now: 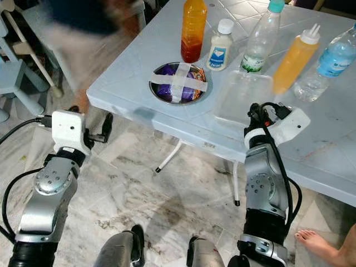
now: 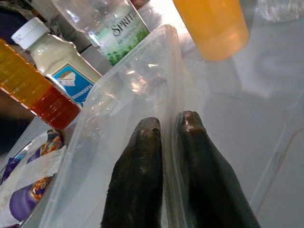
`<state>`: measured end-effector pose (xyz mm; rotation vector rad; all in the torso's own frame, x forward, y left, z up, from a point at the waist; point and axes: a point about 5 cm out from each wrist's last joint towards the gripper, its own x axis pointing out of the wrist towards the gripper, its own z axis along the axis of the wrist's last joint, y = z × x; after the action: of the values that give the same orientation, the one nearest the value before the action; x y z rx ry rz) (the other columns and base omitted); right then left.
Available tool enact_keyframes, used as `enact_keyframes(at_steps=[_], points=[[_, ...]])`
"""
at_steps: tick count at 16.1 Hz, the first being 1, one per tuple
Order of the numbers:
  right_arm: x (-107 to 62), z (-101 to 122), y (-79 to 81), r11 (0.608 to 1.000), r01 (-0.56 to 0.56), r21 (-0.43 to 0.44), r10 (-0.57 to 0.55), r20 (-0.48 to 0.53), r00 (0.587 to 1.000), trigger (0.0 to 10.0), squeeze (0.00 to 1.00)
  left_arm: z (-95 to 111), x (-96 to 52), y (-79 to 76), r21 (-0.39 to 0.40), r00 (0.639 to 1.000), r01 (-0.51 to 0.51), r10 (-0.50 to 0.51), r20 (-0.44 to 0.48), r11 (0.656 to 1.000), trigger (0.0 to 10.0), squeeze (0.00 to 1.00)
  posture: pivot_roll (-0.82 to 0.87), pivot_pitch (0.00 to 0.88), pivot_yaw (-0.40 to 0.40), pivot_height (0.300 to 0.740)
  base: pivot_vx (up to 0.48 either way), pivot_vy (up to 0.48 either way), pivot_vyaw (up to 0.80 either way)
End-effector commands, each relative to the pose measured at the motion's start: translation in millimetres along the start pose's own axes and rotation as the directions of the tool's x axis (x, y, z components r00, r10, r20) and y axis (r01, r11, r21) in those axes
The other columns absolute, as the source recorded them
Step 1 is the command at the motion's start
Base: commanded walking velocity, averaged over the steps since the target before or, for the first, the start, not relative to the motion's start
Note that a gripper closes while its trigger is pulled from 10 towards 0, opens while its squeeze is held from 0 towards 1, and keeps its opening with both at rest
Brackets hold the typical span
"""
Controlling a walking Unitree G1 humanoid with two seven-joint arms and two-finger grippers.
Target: Restocking fridge
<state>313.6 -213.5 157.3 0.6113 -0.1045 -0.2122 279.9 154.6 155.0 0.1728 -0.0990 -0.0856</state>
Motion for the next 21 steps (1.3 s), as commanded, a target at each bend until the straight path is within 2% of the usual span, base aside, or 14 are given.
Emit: enact_keyframes(at_steps=[1, 2, 3, 4, 5, 9, 11, 12, 14, 15, 17, 18, 21], points=[[-3.0, -0.2, -6.3, 0.995, 0.049, -0.082, -0.049, 0.001, 0.999, 0.0, 0.0, -7.1, 0.7, 1.2, 0.015, 0.999, -0.023, 0.023, -0.037, 1.0, 10.0, 0.0, 0.06, 0.192, 0.016, 0.74, 0.0, 0.0, 0.0], [-3.9, 0.0, -5.4, 0.993, 0.056, -0.099, -0.056, 0.006, 0.998, 2.0, 0.0, -10.1, 0.4, 0.8, 0.019, 0.999, -0.025, 0.026, -0.044, 1.0, 10.0, 0.0, 0.05, 0.19, 0.016, 0.74, 0.0, 0.0, 0.0], [-4.9, -0.7, -4.2, 0.992, 0.055, -0.117, -0.055, 0.004, 0.999, 9.1, 0.0, -12.5, 0.1, 1.2, 0.014, 0.998, -0.032, 0.033, -0.054, 0.999, 10.0, 0.0, 0.05, 0.188, 0.017, 0.74, 0.0, 0.0, 0.0], [-6.2, -1.4, -2.7, 0.987, 0.049, -0.156, -0.049, 0.002, 0.999, 10.0, 0.0, -12.2, 0.5, 1.5, 0.018, 0.998, -0.033, 0.033, -0.05, 0.999, 10.0, 0.0, 0.05, 0.188, 0.016, 0.74, 0.0, 0.0, 0.0], [-7.4, -2.2, -1.9, 0.985, 0.051, -0.167, -0.051, 0.0, 0.999, 10.0, 0.0, -11.3, 1.6, 2.1, 0.019, 0.998, -0.035, 0.036, -0.047, 0.999, 10.0, 0.0, 0.05, 0.188, 0.019, 0.74, 0.0, 0.0, 0.0], [-11.5, 1.6, 12.8, 0.927, 0.001, -0.376, 0.01, 0.025, 1.0, 10.0, 0.0, -11.3, 4.2, 2.1, 0.008, 0.998, -0.042, 0.043, -0.048, 0.999, 10.0, 0.0, 0.03, 0.192, 0.019, 0.74, -0.135, 0.0, 0.0], [-13.1, 2.9, 8.7, 0.897, 0.056, -0.439, -0.038, 0.051, 0.998, 10.0, 0.0, -13.4, 1.8, -3.1, -0.006, 0.998, -0.038, 0.037, -0.058, 0.999, 10.0, 0.0, 0.03, 0.19, 0.013, 0.74, -0.3, 0.0, 0.0], [-14.8, 0.5, 7.4, 0.874, 0.043, -0.485, -0.024, 0.044, 0.999, 10.0, 0.0, -14.6, 0.4, -5.1, -0.01, 0.997, -0.037, 0.036, -0.063, 0.999, 10.0, 0.0, 0.03, 0.188, 0.009, 0.74, -0.304, 0.0, 0.0], [-18.7, -5.7, 4.2, 0.866, 0.033, -0.499, -0.019, 0.032, 0.999, 10.0, 0.0, -18.1, -1.4, -7.6, -0.017, 0.996, -0.038, 0.036, -0.076, 0.999, 10.0, 0.0, 0.03, 0.181, 0.005, 0.74, -0.441, 0.0, 0.0], [-19.8, -8.1, 5.1, 0.838, 0.023, -0.545, -0.006, 0.033, 0.999, 10.0, 0.0, -19.1, -1.7, -8.1, -0.017, 0.996, -0.037, 0.036, -0.078, 0.999, 10.0, 0.0, 0.03, 0.176, 0.003, 0.74, -0.435, 0.0, 0.0], [-22.7, -14.2, 4.9, 0.855, 0.007, -0.519, -0.011, -0.004, 1.0, 10.0, 0.0, -19.7, -1.0, -8.4, -0.019, 0.996, -0.037, 0.036, -0.08, 0.999, 10.0, 0.0, 0.03, 0.171, 0.002, 0.74, -0.42, 0.0, 0.0], [-23.7, -15.4, 4.8, 0.851, 0.006, -0.526, -0.01, -0.005, 1.0, 10.0, 0.0, -19.6, -0.3, -7.7, -0.018, 0.996, -0.039, 0.037, -0.08, 0.999, 10.0, 0.0, 0.03, 0.171, 0.002, 0.74, -0.42, 0.0, 0.0], [-24.6, -17.9, 6.2, 0.873, -0.016, -0.487, 0.011, -0.014, 1.0, 10.0, 0.0, -20.5, 1.3, -7.2, -0.015, 0.996, -0.041, 0.04, -0.08, 0.999, 10.0, 0.0, 0.03, 0.164, -0.001, 0.74, -0.412, 0.0, 0.0]])
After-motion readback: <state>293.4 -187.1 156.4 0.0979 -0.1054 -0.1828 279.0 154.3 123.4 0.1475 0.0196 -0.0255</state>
